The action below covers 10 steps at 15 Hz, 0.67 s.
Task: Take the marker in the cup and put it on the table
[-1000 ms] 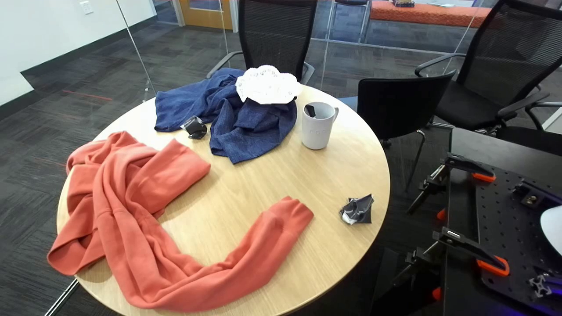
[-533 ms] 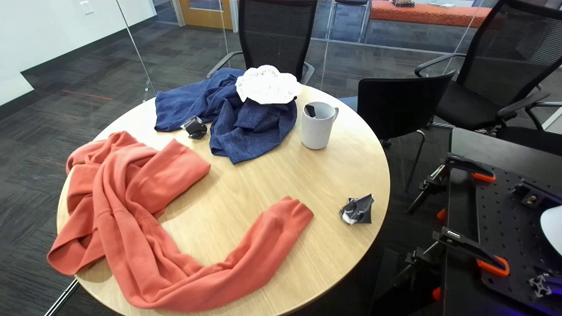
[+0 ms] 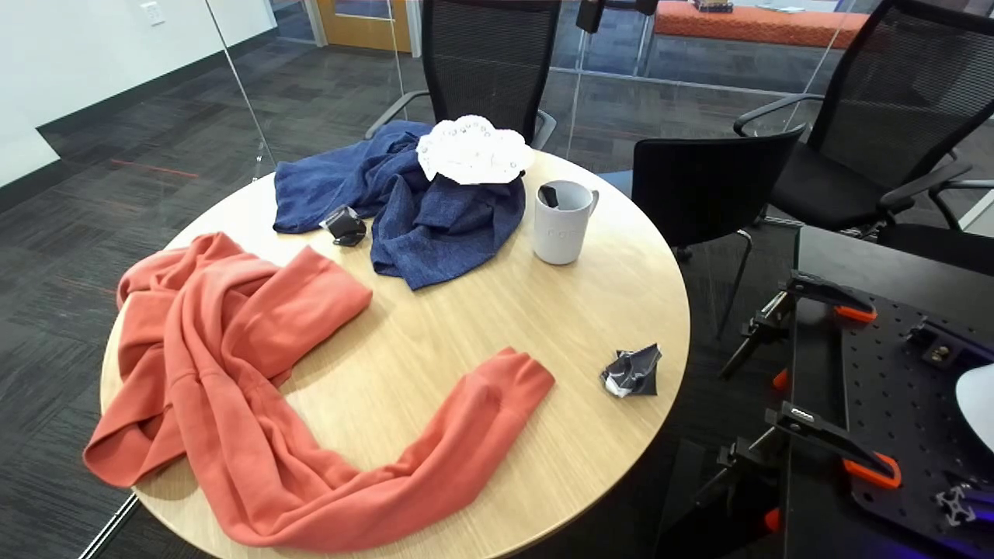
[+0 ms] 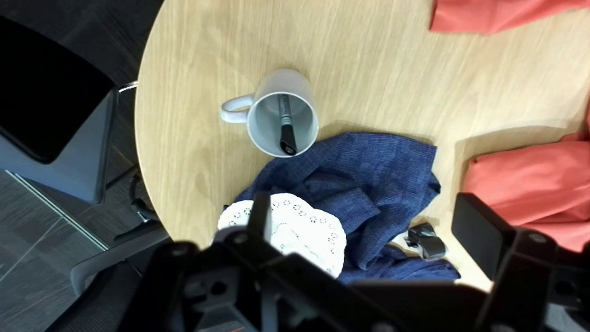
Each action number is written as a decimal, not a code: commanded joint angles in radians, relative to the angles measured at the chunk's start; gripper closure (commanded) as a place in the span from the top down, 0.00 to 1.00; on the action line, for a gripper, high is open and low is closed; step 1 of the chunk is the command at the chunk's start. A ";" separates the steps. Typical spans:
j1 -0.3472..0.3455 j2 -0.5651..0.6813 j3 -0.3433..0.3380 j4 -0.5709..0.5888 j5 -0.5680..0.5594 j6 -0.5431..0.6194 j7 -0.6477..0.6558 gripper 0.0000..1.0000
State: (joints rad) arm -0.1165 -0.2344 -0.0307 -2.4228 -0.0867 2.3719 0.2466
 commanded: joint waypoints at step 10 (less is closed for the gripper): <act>-0.012 0.095 -0.004 0.006 -0.019 0.134 0.036 1.00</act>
State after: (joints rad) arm -0.1287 -0.2031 -0.0310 -2.4248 -0.0998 2.4311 0.2624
